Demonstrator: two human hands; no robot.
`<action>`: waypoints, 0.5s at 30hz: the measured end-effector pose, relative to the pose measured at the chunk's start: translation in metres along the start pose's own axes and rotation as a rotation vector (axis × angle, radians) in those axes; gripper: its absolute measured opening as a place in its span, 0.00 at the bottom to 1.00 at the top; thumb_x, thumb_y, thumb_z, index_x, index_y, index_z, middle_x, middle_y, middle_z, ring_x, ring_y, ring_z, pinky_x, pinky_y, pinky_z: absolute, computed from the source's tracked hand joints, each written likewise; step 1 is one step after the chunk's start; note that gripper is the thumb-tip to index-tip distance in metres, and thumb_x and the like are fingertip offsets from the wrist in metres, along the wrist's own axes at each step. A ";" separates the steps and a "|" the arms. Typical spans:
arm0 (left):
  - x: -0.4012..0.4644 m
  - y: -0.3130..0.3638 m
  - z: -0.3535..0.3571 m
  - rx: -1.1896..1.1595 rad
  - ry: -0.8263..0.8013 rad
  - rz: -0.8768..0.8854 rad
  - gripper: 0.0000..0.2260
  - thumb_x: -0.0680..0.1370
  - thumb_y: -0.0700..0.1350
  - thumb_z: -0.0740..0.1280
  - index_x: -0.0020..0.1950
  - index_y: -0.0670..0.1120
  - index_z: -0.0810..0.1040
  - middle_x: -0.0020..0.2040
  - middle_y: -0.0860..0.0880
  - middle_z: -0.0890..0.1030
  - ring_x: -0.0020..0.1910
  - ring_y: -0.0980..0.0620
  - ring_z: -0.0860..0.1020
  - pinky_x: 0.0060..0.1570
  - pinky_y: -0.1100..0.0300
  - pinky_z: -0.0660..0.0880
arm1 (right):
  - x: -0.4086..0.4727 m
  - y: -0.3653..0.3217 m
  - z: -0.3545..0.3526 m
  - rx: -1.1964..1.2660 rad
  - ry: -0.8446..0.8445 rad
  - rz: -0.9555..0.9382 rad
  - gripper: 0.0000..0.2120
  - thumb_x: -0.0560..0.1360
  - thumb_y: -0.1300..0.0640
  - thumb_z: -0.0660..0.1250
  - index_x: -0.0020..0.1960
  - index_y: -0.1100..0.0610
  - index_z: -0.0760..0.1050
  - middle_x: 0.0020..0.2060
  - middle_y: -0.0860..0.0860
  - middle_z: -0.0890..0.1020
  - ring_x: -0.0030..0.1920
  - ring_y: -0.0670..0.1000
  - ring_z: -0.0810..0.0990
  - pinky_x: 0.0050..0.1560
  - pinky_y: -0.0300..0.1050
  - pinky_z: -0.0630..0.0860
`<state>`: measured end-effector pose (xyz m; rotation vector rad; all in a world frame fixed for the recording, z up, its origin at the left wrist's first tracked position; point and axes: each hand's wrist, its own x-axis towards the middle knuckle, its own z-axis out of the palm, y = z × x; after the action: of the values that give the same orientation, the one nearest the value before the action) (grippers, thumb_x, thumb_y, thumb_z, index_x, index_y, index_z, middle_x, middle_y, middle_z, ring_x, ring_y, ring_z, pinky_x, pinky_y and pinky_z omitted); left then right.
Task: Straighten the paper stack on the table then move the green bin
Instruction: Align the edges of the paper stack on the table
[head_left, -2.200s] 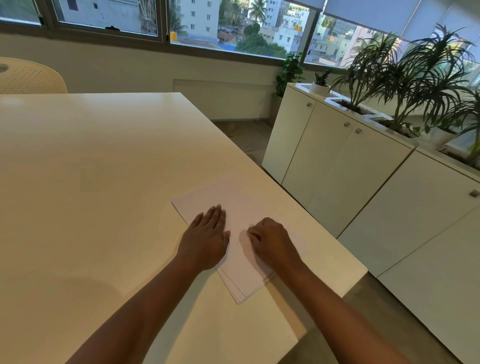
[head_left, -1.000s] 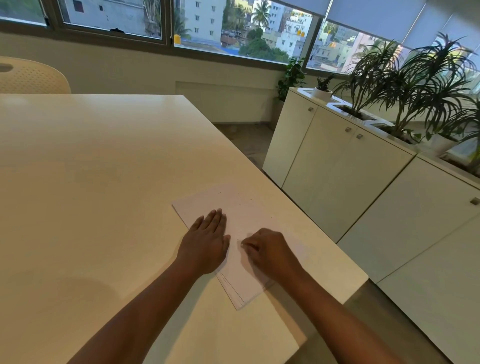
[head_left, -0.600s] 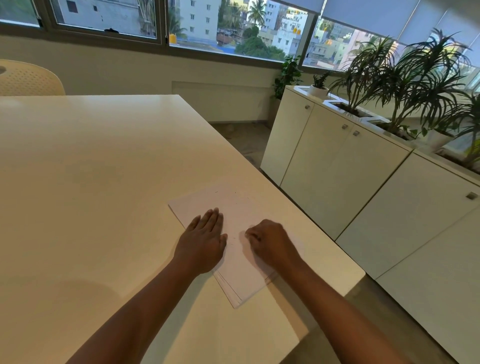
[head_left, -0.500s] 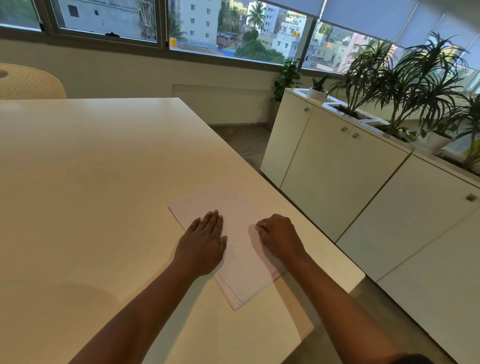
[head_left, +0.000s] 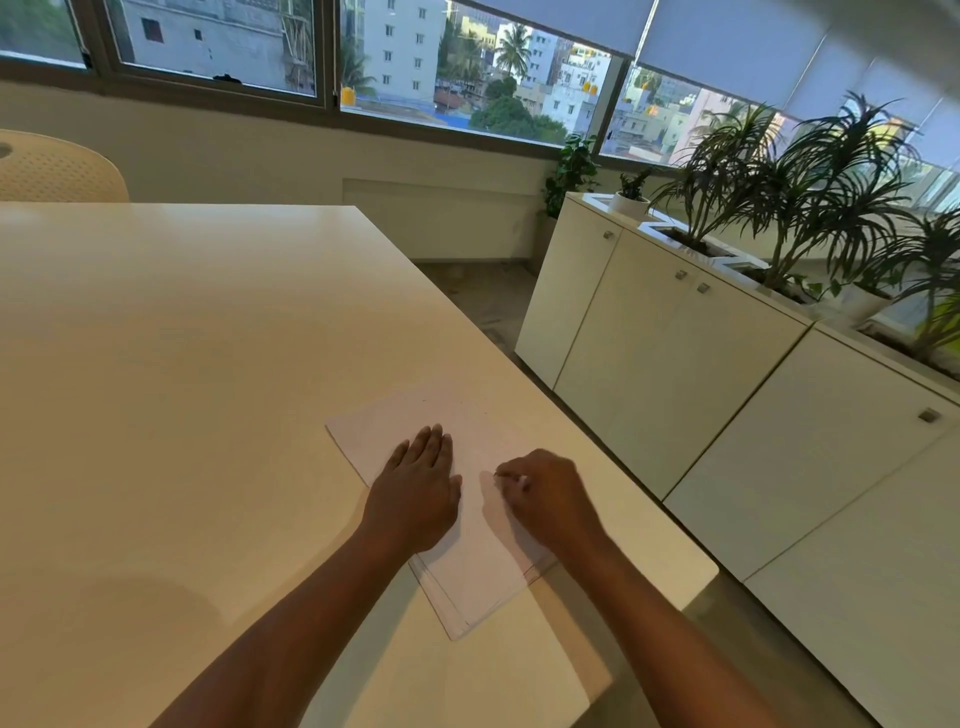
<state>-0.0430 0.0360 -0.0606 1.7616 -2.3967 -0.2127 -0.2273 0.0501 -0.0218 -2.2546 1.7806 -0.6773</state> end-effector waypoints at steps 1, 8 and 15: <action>-0.002 -0.002 0.004 0.011 0.000 -0.002 0.27 0.84 0.54 0.42 0.80 0.43 0.43 0.81 0.45 0.44 0.80 0.49 0.43 0.79 0.52 0.44 | -0.001 -0.005 0.006 0.004 -0.064 -0.063 0.09 0.77 0.53 0.65 0.52 0.52 0.83 0.45 0.52 0.84 0.39 0.42 0.77 0.43 0.29 0.68; -0.001 -0.005 0.011 0.031 0.037 0.007 0.27 0.84 0.54 0.40 0.80 0.44 0.44 0.81 0.45 0.45 0.80 0.49 0.43 0.78 0.53 0.44 | 0.033 0.012 0.000 -0.041 -0.026 -0.018 0.11 0.79 0.59 0.62 0.49 0.59 0.84 0.42 0.56 0.82 0.42 0.52 0.79 0.49 0.47 0.77; -0.001 -0.005 0.012 0.021 0.034 -0.003 0.27 0.84 0.55 0.40 0.80 0.44 0.44 0.81 0.46 0.45 0.80 0.50 0.43 0.79 0.51 0.45 | 0.023 -0.004 0.012 0.031 -0.079 -0.082 0.10 0.78 0.56 0.65 0.49 0.57 0.84 0.41 0.54 0.84 0.39 0.48 0.79 0.46 0.42 0.78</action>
<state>-0.0408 0.0355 -0.0733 1.7639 -2.3811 -0.1576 -0.2145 0.0277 -0.0259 -2.3112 1.6382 -0.6179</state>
